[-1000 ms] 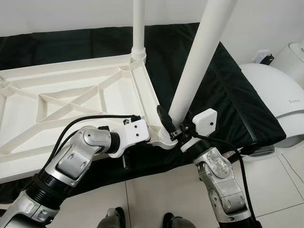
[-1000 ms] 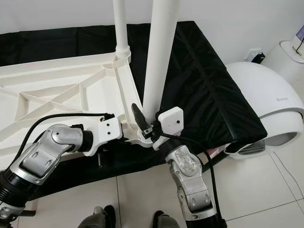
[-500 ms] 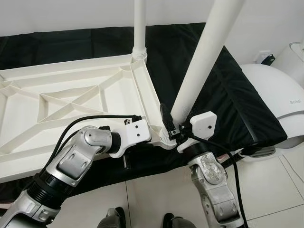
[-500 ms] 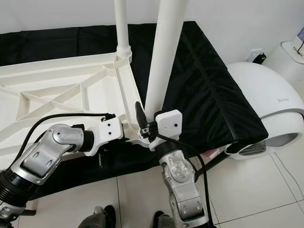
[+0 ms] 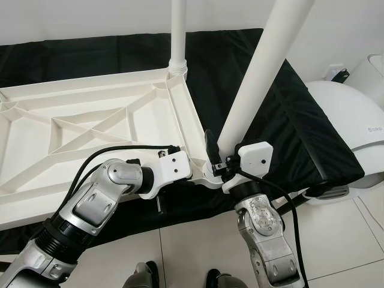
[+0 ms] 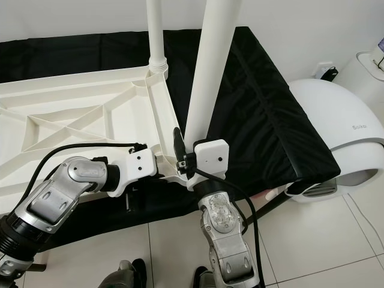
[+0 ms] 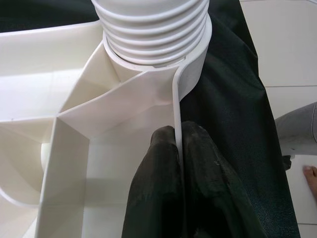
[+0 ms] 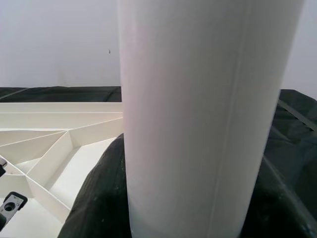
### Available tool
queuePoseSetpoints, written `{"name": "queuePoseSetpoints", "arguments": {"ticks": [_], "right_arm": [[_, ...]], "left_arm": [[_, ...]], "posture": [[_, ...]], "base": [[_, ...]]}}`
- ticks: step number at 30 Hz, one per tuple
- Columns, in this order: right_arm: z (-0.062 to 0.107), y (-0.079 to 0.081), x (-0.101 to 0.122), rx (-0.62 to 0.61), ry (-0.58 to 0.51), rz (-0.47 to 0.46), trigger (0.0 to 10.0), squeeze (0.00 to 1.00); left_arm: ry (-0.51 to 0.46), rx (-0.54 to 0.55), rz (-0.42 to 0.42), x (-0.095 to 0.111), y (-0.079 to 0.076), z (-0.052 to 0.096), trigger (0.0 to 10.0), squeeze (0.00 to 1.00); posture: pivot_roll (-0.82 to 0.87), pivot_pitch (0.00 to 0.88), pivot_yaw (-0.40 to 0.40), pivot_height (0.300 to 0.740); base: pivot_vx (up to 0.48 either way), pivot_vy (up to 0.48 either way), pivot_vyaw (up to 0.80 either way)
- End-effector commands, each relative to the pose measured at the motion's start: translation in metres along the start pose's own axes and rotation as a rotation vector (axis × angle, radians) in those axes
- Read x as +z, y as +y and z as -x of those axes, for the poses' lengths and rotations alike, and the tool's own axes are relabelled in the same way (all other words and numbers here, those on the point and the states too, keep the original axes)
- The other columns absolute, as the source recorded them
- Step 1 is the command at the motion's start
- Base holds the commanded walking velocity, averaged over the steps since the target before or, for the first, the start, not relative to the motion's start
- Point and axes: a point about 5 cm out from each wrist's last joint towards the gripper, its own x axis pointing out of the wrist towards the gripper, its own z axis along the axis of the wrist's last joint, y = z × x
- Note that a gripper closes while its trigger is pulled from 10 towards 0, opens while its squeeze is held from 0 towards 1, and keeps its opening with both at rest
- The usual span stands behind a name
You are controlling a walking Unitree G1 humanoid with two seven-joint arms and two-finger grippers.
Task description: Building children table
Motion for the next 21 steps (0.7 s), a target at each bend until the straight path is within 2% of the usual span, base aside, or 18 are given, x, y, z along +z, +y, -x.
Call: {"name": "queuePoseSetpoints", "arguments": {"ticks": [1, 11, 12, 13, 16, 17, 21], "right_arm": [[0.011, -0.023, -0.021, -0.148, 0.121, 0.078, 10.0, 0.00], [0.011, -0.023, -0.017, -0.155, 0.102, 0.064, 10.0, 0.00], [0.011, -0.023, -0.016, -0.151, 0.093, 0.061, 10.0, 0.05], [0.011, -0.022, -0.015, -0.146, 0.087, 0.058, 10.0, 0.35], [0.011, -0.022, -0.014, -0.144, 0.082, 0.056, 10.0, 0.35], [0.011, -0.021, -0.013, -0.137, 0.072, 0.051, 10.0, 1.00], [0.011, -0.018, -0.007, -0.112, 0.026, 0.032, 10.0, 1.00]], "left_arm": [[0.093, -0.004, 0.066, -0.023, -0.006, -0.003, 10.0, 0.00], [0.092, -0.005, 0.064, -0.023, -0.006, -0.004, 10.0, 0.00], [0.091, -0.006, 0.064, -0.022, -0.006, -0.004, 10.0, 0.00], [0.090, -0.007, 0.063, -0.022, -0.006, -0.005, 10.0, 0.00], [0.091, -0.007, 0.062, -0.022, -0.006, -0.005, 10.0, 0.00], [0.090, -0.007, 0.062, -0.022, -0.006, -0.005, 10.0, 0.00], [0.089, -0.007, 0.061, -0.022, -0.006, -0.005, 10.0, 0.00]], "posture": [[-0.02, 0.230, -0.007, 0.740], [-0.02, 0.229, -0.005, 0.740], [-0.03, 0.227, -0.004, 0.740], [-0.03, 0.226, -0.004, 0.740], [-0.03, 0.226, -0.004, 0.740], [-0.03, 0.224, -0.005, 0.740], [-0.03, 0.219, -0.006, 0.740]], "base": [[0.000, 0.000, 0.00], [0.000, 0.000, 0.00], [0.000, 0.000, 0.00], [0.000, 0.000, 0.00], [0.000, 0.000, 0.00], [0.000, 0.000, 0.00], [0.000, 0.000, 0.00]]}}
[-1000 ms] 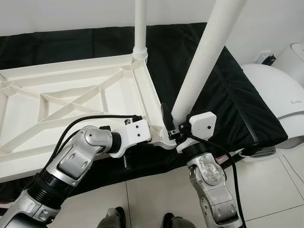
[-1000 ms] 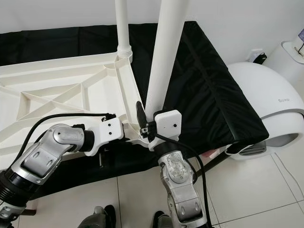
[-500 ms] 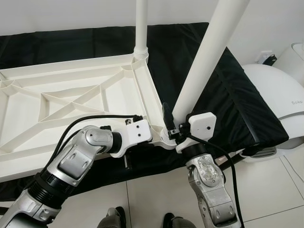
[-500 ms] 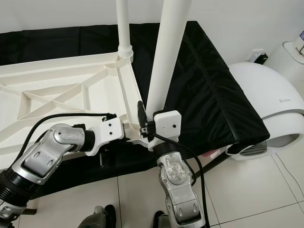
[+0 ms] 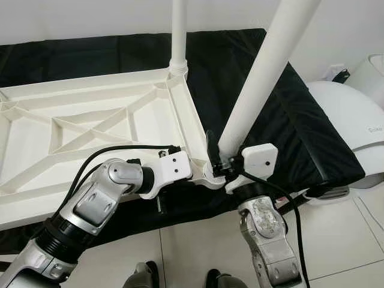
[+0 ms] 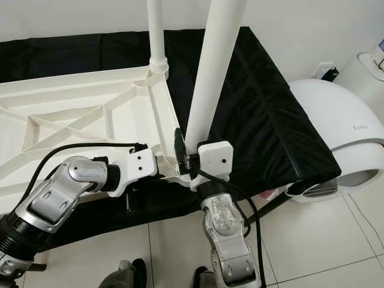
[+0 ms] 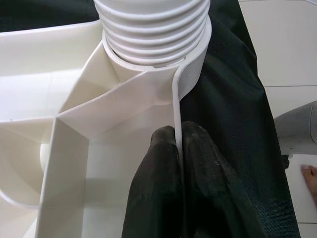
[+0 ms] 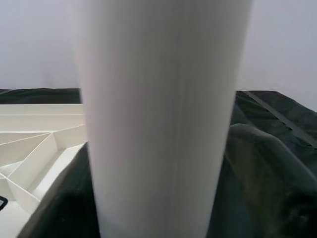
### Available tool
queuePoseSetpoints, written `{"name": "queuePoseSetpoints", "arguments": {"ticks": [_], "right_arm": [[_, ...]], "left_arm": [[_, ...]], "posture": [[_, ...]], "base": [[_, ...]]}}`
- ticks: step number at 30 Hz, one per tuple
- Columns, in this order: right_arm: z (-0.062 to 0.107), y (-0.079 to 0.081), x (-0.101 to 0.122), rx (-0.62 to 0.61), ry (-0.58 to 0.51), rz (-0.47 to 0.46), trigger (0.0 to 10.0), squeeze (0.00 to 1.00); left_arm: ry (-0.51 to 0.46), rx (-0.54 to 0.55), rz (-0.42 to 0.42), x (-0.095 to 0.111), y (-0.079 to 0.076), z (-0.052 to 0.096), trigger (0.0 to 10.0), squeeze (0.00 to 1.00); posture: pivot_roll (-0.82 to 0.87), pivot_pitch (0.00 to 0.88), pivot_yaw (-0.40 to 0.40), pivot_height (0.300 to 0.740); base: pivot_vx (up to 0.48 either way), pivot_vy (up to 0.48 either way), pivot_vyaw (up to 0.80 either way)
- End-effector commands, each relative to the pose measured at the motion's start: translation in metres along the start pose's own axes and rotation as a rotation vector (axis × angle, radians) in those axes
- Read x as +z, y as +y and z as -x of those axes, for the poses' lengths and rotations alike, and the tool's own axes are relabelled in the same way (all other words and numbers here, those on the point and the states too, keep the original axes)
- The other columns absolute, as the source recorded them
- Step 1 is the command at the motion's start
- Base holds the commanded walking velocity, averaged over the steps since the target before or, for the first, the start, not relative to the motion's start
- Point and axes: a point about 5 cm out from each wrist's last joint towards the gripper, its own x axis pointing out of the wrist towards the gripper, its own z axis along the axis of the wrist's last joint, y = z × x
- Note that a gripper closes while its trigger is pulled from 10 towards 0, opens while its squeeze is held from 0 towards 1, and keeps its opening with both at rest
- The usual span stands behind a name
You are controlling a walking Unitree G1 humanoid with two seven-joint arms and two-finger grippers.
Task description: Building children table
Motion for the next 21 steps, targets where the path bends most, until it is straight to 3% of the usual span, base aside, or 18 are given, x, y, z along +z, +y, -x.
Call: {"name": "queuePoseSetpoints", "arguments": {"ticks": [1, 9, 10, 11, 12, 13, 21], "right_arm": [[0.0067, -0.0123, -0.0128, -0.064, 0.071, 0.017, 10.0, 1.00], [0.0063, -0.0081, -0.0088, -0.022, 0.041, -0.019, 10.0, 1.00], [0.0060, -0.0079, -0.0093, -0.012, 0.044, -0.020, 10.0, 0.86], [0.0060, -0.0079, -0.0093, -0.012, 0.044, -0.020, 10.0, 0.86], [0.0058, -0.0077, -0.0099, -0.005, 0.048, -0.029, 10.0, 0.30], [0.0054, -0.0078, -0.0101, 0.001, 0.047, -0.033, 10.0, 0.00], [-0.0025, -0.0112, -0.0125, 0.096, 0.057, -0.098, 10.0, 0.00]], "left_arm": [[0.090, -0.006, 0.062, -0.0226, -0.0070, -0.0052, 10.0, 0.00], [0.088, -0.003, 0.063, -0.0222, -0.0065, -0.0057, 10.0, 0.00], [0.088, -0.002, 0.063, -0.0223, -0.0065, -0.0057, 10.0, 0.00], [0.088, -0.002, 0.063, -0.0223, -0.0065, -0.0057, 10.0, 0.00], [0.088, -0.002, 0.063, -0.0222, -0.0066, -0.0058, 10.0, 0.00], [0.088, -0.002, 0.063, -0.0221, -0.0065, -0.0059, 10.0, 0.00], [0.087, -0.005, 0.061, -0.0221, -0.0061, -0.0062, 10.0, 0.00]], "posture": [[-0.03, 0.219, -0.006, 0.740], [-0.03, 0.214, -0.009, 0.740], [-0.03, 0.212, -0.008, 0.740], [-0.03, 0.212, -0.008, 0.740], [-0.03, 0.211, -0.008, 0.740], [-0.03, 0.211, -0.008, 0.740], [-0.03, 0.210, -0.002, 0.740]], "base": [[0.000, 0.000, 0.00], [0.000, 0.000, 0.00], [0.000, 0.000, 0.00], [0.000, 0.000, 0.00], [0.000, 0.000, 0.00], [0.000, 0.000, 0.00], [0.000, 0.000, 0.00]]}}
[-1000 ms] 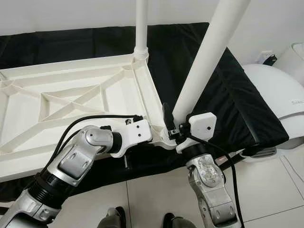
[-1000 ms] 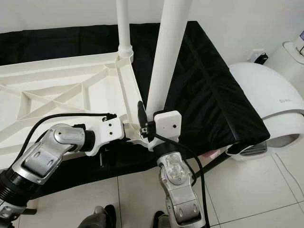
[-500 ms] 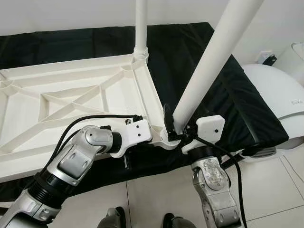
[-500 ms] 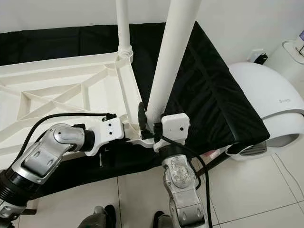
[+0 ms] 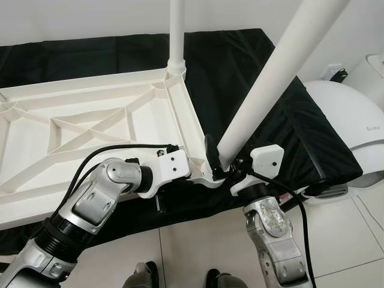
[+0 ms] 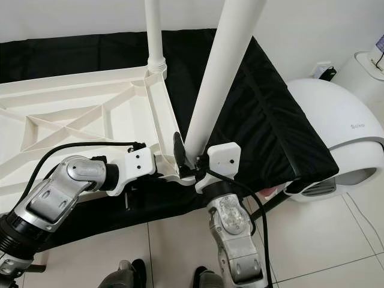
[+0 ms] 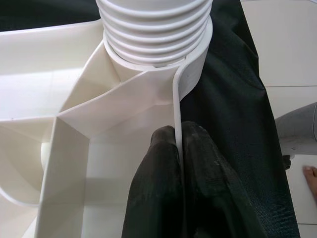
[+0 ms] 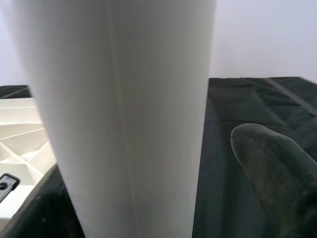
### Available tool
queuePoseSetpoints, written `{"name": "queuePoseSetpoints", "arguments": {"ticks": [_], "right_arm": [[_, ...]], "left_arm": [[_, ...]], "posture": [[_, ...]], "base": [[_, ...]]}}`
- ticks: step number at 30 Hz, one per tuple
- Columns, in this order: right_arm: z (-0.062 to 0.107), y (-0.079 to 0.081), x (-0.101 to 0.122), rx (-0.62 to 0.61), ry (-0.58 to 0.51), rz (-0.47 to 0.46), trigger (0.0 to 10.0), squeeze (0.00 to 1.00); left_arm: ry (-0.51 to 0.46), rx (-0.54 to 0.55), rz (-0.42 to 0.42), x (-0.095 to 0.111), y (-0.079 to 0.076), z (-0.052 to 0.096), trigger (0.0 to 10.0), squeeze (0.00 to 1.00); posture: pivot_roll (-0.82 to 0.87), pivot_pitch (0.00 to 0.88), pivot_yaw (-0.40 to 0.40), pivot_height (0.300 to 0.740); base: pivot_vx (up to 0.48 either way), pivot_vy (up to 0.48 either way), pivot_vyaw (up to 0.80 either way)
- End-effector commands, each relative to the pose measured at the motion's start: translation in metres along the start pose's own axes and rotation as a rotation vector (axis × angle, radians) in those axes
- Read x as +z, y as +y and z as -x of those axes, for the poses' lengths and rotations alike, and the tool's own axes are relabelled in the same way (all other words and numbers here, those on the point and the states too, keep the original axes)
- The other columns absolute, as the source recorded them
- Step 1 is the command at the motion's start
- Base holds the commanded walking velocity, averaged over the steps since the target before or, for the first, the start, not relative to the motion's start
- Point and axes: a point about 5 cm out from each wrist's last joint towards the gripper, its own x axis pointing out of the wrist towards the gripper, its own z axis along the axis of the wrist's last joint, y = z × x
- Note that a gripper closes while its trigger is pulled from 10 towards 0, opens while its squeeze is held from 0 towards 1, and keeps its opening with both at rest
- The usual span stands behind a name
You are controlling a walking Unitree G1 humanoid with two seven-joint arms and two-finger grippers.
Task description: Building children table
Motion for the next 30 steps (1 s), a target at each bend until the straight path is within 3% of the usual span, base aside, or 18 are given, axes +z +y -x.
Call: {"name": "queuePoseSetpoints", "arguments": {"ticks": [1, 18, 22, 28, 30], "right_arm": [[0.000, -0.005, -0.005, 0.023, 0.034, -0.033, 10.0, 0.00], [-0.020, -0.026, 0.000, 0.450, 0.068, -0.112, 10.0, 0.00], [-0.021, -0.029, 0.001, 0.595, 0.104, -0.112, 10.0, 0.00], [-0.021, -0.034, 0.002, 0.684, 0.137, -0.095, 10.0, 0.00], [-0.019, -0.038, 0.002, 0.771, 0.174, -0.091, 10.0, 0.00]], "left_arm": [[0.083, -0.016, 0.048, -0.020, -0.008, -0.007, 10.0, 0.00], [0.082, -0.014, 0.047, -0.019, -0.006, -0.007, 10.0, 0.00], [0.084, -0.012, 0.046, -0.019, -0.005, -0.007, 10.0, 0.00], [0.086, -0.010, 0.047, -0.019, -0.005, -0.006, 10.0, 0.00], [0.085, -0.007, 0.049, -0.019, -0.004, -0.006, 10.0, 0.00]], "posture": [[-0.03, 0.211, -0.002, 0.740], [-0.03, 0.214, 0.004, 0.740], [-0.02, 0.215, 0.004, 0.740], [-0.02, 0.217, 0.002, 0.740], [-0.02, 0.216, 0.002, 0.740]], "base": [[0.000, 0.000, 0.00], [0.000, 0.000, 0.00], [0.000, 0.000, 0.00], [0.000, 0.000, 0.00], [0.000, 0.000, 0.00]]}}
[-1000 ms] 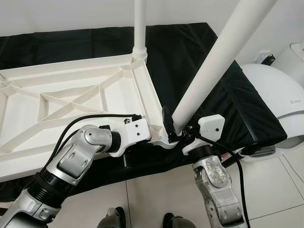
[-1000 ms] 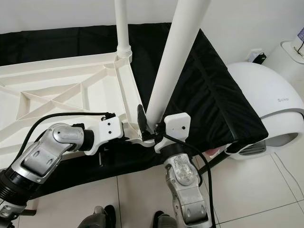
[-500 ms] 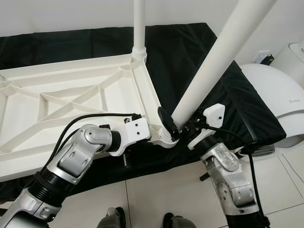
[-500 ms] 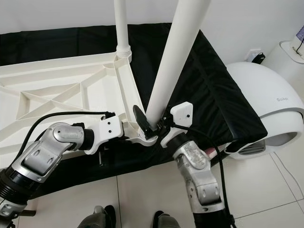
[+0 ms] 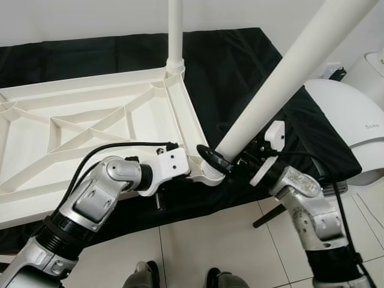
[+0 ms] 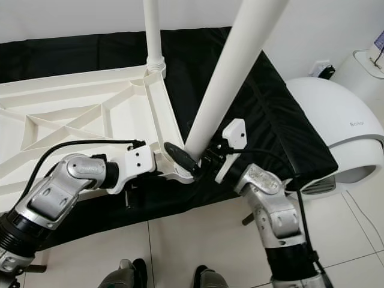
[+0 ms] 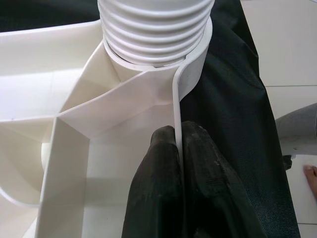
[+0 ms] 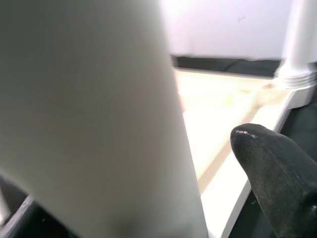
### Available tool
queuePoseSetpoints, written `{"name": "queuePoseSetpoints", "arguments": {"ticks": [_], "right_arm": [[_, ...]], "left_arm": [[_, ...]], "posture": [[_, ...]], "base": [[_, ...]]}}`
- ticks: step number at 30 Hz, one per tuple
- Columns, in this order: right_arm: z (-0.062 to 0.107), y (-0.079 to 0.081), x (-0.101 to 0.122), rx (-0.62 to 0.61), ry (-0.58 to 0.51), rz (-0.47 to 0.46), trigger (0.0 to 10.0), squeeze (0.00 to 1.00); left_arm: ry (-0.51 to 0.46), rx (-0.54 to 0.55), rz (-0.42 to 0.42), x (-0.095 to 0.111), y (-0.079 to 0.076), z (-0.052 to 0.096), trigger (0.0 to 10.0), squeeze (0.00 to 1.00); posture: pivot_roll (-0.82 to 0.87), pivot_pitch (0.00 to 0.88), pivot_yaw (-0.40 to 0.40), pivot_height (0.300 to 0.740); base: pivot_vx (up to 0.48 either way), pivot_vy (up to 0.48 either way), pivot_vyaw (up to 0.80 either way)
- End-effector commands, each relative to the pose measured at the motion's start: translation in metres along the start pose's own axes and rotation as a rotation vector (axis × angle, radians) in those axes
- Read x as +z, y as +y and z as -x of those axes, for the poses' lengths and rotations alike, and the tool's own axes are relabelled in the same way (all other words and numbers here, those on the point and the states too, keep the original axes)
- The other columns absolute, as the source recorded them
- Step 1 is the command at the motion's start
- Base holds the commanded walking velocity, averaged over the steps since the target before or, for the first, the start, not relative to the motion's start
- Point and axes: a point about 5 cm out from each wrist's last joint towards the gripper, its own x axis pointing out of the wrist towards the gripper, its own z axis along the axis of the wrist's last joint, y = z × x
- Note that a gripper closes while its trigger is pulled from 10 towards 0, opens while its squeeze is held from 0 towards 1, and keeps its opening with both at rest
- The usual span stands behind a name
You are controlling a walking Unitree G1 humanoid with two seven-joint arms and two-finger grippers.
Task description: Building children table
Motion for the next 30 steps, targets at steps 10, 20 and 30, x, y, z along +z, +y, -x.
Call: {"name": "queuePoseSetpoints", "arguments": {"ticks": [10, 20, 30], "right_arm": [[0.004, -0.009, -0.001, 0.072, 0.021, -0.013, 0.0, 0.00], [0.003, -0.020, 0.005, 0.062, -0.012, -0.021, 0.0, 0.00], [-0.001, -0.026, 0.007, 0.069, -0.027, -0.008, 0.0, 0.00]], "left_arm": [[0.085, -0.012, 0.047, -0.019, -0.007, -0.006, 10.0, 0.00], [0.084, -0.014, 0.046, -0.019, -0.008, -0.007, 10.0, 0.00], [0.084, -0.008, 0.045, -0.019, -0.007, -0.006, 10.0, 0.00]], "posture": [[-0.03, 0.214, 0.003, 0.740], [-0.02, 0.206, 0.004, 0.740], [-0.02, 0.191, 0.000, 0.740]], "base": [[0.000, 0.000, 0.00], [0.000, 0.000, 0.00], [0.000, 0.000, 0.00]]}}
